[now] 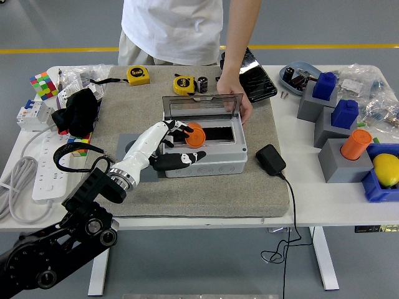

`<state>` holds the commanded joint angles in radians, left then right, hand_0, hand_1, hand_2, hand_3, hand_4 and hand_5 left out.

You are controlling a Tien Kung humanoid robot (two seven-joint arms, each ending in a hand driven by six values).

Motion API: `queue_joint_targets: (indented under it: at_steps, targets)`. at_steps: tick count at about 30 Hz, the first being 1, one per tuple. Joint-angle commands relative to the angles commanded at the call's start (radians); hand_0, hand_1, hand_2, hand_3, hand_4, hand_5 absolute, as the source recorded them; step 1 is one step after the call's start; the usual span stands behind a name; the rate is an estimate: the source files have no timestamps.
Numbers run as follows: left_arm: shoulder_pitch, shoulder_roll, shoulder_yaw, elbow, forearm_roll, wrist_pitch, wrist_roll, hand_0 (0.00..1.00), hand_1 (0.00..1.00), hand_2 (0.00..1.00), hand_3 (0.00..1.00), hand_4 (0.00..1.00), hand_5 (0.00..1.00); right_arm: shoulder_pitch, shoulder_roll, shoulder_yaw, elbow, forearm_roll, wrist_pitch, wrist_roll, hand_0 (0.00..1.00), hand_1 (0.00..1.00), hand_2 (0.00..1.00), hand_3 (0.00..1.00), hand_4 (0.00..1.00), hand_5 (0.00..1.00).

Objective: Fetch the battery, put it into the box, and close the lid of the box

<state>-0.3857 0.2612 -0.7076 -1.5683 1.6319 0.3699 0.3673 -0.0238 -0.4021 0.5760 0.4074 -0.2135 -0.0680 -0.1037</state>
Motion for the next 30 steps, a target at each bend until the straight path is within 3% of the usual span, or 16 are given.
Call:
queue_joint_targets:
  at_steps: [13, 23, 30]
  targets:
    - [-0.069, -0.038, 0.035, 0.041, -0.010, 0.005, -0.011, 0.515, 0.698, 0.686, 0.707, 0.906, 0.475, 0.002, 0.000, -0.003, -0.001, 0.004, 0.002, 0.000, 0.624, 0.642, 0.653, 0.591, 0.998, 0.561]
    - [-0.132, -0.085, 0.087, 0.099, -0.064, 0.008, -0.028, 0.516, 0.698, 0.687, 0.710, 0.904, 0.479, 0.004, 0.001, -0.006, 0.002, 0.004, 0.002, 0.001, 0.624, 0.643, 0.654, 0.591, 0.998, 0.561]
    - [-0.160, -0.098, 0.109, 0.120, -0.061, 0.014, -0.033, 0.517, 0.696, 0.692, 0.719, 0.904, 0.480, 0.004, 0.000, -0.010, 0.000, 0.006, 0.004, 0.001, 0.624, 0.643, 0.654, 0.591, 0.998, 0.561]
